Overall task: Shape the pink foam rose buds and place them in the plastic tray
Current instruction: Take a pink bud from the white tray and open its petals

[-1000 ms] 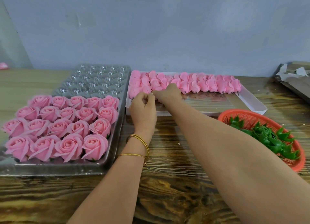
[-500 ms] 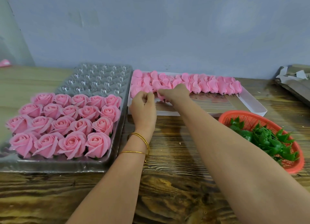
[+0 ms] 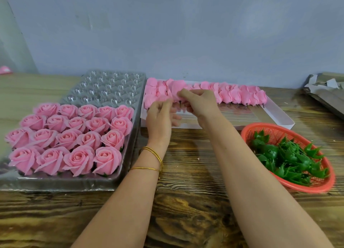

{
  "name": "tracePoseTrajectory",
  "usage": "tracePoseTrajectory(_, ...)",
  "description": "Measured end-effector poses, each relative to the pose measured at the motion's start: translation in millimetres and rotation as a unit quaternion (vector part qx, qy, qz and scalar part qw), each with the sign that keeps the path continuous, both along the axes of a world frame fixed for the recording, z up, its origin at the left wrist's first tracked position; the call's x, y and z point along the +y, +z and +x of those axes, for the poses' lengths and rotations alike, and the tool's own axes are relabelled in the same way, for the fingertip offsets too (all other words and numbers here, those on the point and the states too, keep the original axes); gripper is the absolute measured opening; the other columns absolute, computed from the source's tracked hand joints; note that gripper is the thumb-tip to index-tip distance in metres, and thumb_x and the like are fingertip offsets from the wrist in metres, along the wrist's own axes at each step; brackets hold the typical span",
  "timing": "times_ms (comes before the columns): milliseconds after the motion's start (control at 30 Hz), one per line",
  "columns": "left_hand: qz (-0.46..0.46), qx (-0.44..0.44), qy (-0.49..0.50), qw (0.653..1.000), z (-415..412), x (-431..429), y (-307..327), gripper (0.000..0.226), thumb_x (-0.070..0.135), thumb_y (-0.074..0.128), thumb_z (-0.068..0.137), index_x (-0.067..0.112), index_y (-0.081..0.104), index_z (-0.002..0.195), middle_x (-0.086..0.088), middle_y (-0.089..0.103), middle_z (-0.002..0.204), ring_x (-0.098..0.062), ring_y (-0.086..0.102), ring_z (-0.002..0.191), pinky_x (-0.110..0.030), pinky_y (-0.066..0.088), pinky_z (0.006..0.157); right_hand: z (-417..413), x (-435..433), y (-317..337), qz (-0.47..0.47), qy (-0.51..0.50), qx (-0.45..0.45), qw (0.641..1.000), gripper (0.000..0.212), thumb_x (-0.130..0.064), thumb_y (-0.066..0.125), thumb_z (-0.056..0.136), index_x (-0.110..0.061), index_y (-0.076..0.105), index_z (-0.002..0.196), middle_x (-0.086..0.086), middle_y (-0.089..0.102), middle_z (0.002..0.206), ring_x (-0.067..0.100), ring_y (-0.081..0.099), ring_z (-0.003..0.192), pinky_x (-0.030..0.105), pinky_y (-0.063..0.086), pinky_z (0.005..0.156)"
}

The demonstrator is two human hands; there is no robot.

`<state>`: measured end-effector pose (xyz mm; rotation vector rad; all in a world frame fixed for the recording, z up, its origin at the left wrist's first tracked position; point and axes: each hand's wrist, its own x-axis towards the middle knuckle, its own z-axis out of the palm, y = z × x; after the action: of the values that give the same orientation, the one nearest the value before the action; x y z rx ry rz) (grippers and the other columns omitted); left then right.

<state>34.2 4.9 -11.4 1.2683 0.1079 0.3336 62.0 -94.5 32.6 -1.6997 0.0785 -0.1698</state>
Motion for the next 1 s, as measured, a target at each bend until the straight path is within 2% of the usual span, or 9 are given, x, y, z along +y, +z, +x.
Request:
tracePoseTrajectory(67,-0.049,-0.013,-0.043,0.998,-1,-1,4,0.024,0.019,0.056,0.095,-0.003,0.062,0.099,-0.019,0.066,0.093,-0.029,0.068,0.082,-0.03,0.057,0.064,-9,-1,-3,0.013,0.03,-0.006,0.999,0.013,-0.01,0.07,0.077,-0.001,0.066,0.069,0.01,0.053,0.061,0.016,0.043,0.053,0.028,0.039,0.058)
tracePoseTrajectory(167,-0.084,-0.031,-0.112,0.99,-4,0,6,0.021,0.019,0.058,0.094,0.007,0.067,0.08,-0.014,0.064,0.086,-0.029,0.063,0.09,-0.038,0.055,0.089,-18,-2,-10,0.031,0.069,-0.012,0.997,0.014,-0.005,0.067,0.081,0.008,0.066,0.077,0.011,0.05,0.066,0.014,0.042,0.057,0.026,0.037,0.057)
tracePoseTrajectory(233,-0.103,-0.02,-0.157,0.982,-6,1,9,0.022,0.021,0.061,0.09,0.014,0.067,0.069,-0.005,0.062,0.076,-0.021,0.06,0.083,-0.031,0.055,0.081,-24,-3,-13,0.043,0.102,-0.016,0.994,0.014,-0.004,0.066,0.084,0.01,0.066,0.083,0.009,0.049,0.065,0.012,0.042,0.056,0.023,0.037,0.056)
tracePoseTrajectory(367,-0.102,-0.008,-0.201,0.974,-10,3,14,0.009,0.02,0.066,0.077,0.012,0.064,0.073,-0.002,0.06,0.069,-0.014,0.058,0.07,-0.026,0.051,0.065,-32,-8,-18,0.063,0.159,-0.025,0.985,0.015,-0.002,0.063,0.088,-0.006,0.066,0.074,-0.003,0.056,0.056,0.007,0.046,0.053,0.021,0.039,0.057)
tracePoseTrajectory(533,-0.045,-0.021,-0.238,0.97,-14,4,16,0.019,0.009,0.063,0.085,-0.007,0.061,0.097,-0.016,0.05,0.084,-0.029,0.046,0.077,-0.037,0.046,0.066,-37,-19,-25,0.1,0.208,-0.023,0.973,0.032,-0.003,0.06,0.092,-0.019,0.072,0.066,-0.002,0.055,0.059,0.009,0.044,0.057,0.024,0.039,0.062)
tracePoseTrajectory(700,-0.007,-0.02,-0.247,0.969,-16,4,13,0.038,0.014,0.071,0.08,-0.013,0.061,0.105,-0.024,0.053,0.089,-0.036,0.045,0.078,-0.027,0.048,0.056,-38,-24,-33,0.172,0.265,0.022,0.948,0.03,-0.007,0.058,0.092,-0.018,0.074,0.069,-0.004,0.058,0.058,0.008,0.046,0.055,0.024,0.043,0.069)
tracePoseTrajectory(800,0.009,-0.015,-0.253,0.967,-17,4,12,0.035,0.019,0.074,0.075,-0.007,0.067,0.097,-0.026,0.055,0.09,-0.036,0.047,0.083,-0.03,0.044,0.06,-40,-26,-35,0.219,0.287,0.044,0.931,0.023,-0.008,0.061,0.089,-0.017,0.074,0.073,-0.001,0.062,0.066,0.006,0.05,0.058,0.016,0.045,0.062)
tracePoseTrajectory(900,0.001,0.0,-0.262,0.965,-16,5,12,0.012,0.019,0.075,0.072,0.012,0.075,0.082,-0.022,0.061,0.096,-0.034,0.05,0.088,-0.036,0.042,0.065,-43,-27,-35,0.232,0.304,0.06,0.922,0.013,-0.01,0.064,0.086,-0.012,0.075,0.078,0.005,0.059,0.072,0.008,0.051,0.064,0.017,0.046,0.063)
tracePoseTrajectory(1000,-0.013,0.002,-0.261,0.965,-13,6,9,0.016,0.009,0.076,0.077,0.006,0.073,0.092,-0.015,0.068,0.094,-0.027,0.061,0.091,-0.04,0.048,0.079,-45,-28,-33,0.235,0.3,0.072,0.922,0.01,-0.005,0.068,0.08,-0.011,0.075,0.079,0.008,0.061,0.074,0.011,0.058,0.066,0.019,0.051,0.063)
